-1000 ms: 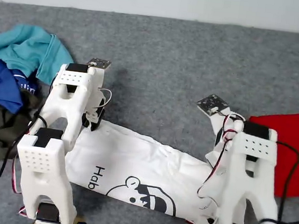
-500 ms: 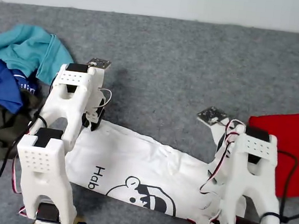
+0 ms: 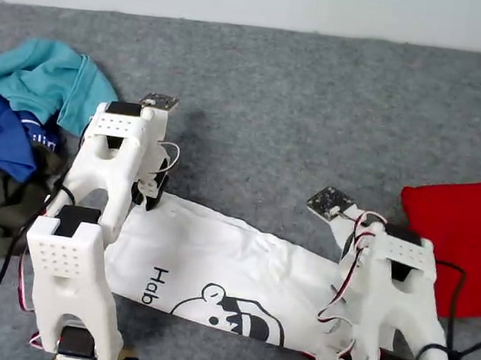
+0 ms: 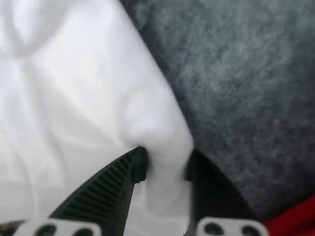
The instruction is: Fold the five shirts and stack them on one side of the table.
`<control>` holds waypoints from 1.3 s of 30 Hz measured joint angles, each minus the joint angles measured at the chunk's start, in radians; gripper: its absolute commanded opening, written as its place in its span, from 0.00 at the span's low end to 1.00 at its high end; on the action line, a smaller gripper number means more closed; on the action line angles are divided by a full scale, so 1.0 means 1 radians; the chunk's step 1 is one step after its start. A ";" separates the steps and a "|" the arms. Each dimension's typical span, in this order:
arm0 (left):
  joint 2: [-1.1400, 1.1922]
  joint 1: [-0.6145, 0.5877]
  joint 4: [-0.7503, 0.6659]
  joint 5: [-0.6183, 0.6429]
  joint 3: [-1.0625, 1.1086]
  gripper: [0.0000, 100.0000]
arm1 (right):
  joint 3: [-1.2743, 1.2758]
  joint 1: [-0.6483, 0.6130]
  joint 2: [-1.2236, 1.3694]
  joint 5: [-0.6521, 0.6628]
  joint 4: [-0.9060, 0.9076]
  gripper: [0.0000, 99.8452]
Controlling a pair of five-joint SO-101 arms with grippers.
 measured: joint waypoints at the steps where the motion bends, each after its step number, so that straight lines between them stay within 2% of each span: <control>1: 0.000 0.000 0.000 0.000 0.000 0.07 | 0.000 0.000 0.000 0.003 -0.015 0.03; 6: 0.000 0.000 0.000 0.000 0.000 0.07 | -0.021 0.000 0.000 0.002 -0.040 0.01; 15: 0.000 0.000 0.000 0.000 0.000 0.07 | -0.204 -0.002 0.043 -0.043 -0.081 0.01; 22: 0.000 0.000 0.000 0.000 0.000 0.07 | -0.285 -0.003 0.256 -0.198 -0.282 0.01; 27: 0.000 0.000 0.000 0.000 0.000 0.07 | -0.454 -0.008 0.442 -0.259 -0.313 0.17; 33: 0.000 0.002 0.000 0.000 0.000 0.08 | -0.628 -0.008 0.508 -0.265 -0.137 0.33; 36: 0.000 0.002 0.017 0.000 -0.014 0.08 | -0.703 -0.006 0.471 -0.265 0.005 0.36; 39: 0.003 -0.002 0.104 0.000 -0.075 0.08 | -0.740 -0.006 0.390 -0.265 0.150 0.36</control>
